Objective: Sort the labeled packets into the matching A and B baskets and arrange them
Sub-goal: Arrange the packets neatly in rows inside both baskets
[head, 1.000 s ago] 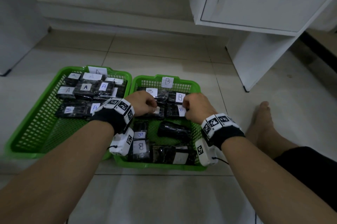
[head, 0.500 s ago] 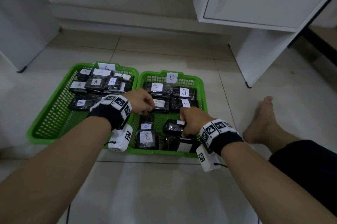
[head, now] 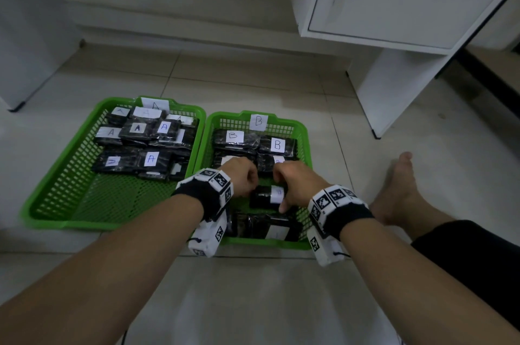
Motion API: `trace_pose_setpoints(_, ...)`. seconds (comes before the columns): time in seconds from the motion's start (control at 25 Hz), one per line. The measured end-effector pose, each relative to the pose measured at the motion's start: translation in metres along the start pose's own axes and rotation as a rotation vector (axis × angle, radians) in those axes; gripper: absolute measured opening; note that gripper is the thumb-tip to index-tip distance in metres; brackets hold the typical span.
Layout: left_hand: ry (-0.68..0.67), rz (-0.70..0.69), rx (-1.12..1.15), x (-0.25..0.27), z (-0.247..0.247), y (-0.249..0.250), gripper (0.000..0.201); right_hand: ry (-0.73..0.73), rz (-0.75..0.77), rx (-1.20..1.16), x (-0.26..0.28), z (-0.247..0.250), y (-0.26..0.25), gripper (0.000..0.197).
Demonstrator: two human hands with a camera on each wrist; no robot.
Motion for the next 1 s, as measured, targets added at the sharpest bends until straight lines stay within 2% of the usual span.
trace_pose_setpoints(0.12,-0.036,0.028,-0.090,-0.004,-0.008,0.005,0.017,-0.044,-0.031,0.066,-0.005,0.000,0.000,0.057)
trace_pose_setpoints(0.24,-0.171,0.142,-0.122,-0.006,-0.002,0.011,0.023,-0.015,0.000,0.042,-0.010,-0.001,-0.004,0.051)
trace_pose_setpoints(0.32,-0.260,0.289,0.000,-0.007,0.007,0.010,0.027,0.016,-0.027,-0.054,-0.011,0.002,-0.007,0.045)
trace_pose_setpoints(0.4,-0.309,0.501,0.217,-0.006,0.019,0.007,0.035,0.042,-0.091,-0.183,-0.010,0.010,-0.010,0.036)
trace_pose_setpoints(0.48,-0.298,0.588,0.321,-0.004,0.035,0.002,0.041,0.056,-0.191,-0.424,-0.006,0.020,-0.016,0.034)
trace_pose_setpoints(0.56,-0.263,0.600,0.459,0.000,0.051,0.000,0.040,0.027,-0.279,-0.680,0.000,0.029,-0.023,0.036)
trace_pose_setpoints(0.6,-0.239,0.584,0.566,0.004,0.059,-0.001,0.032,-0.004,-0.292,-0.786,0.002,0.033,-0.026,0.034)
trace_pose_setpoints(0.68,-0.203,0.537,0.704,0.006,0.069,-0.003,0.019,0.027,-0.258,-0.857,0.006,0.037,-0.031,0.022)
trace_pose_setpoints(0.72,-0.189,0.528,0.750,0.006,0.073,-0.006,0.025,0.133,-0.196,-0.764,0.005,0.039,-0.030,0.024)
trace_pose_setpoints(0.8,-0.175,0.522,0.818,0.004,0.073,-0.012,0.041,0.327,0.012,-0.492,0.002,0.038,-0.029,0.050)
trace_pose_setpoints(0.88,-0.191,0.487,0.862,-0.001,0.068,-0.014,0.047,0.333,0.151,-0.412,0.002,0.033,-0.032,0.072)
trace_pose_setpoints(1.0,-0.195,0.410,0.840,-0.007,0.057,-0.013,0.050,0.261,0.175,-0.342,0.003,0.029,-0.036,0.079)
Point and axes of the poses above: each hand's wrist, its own x-axis away from the middle knuckle, its own z-axis out of the back of the hand, y = z × x, the point moved 1 cm from there along -x, towards the middle knuckle, and after that the axes turned 15 degrees about y, right-handed, at the moved point
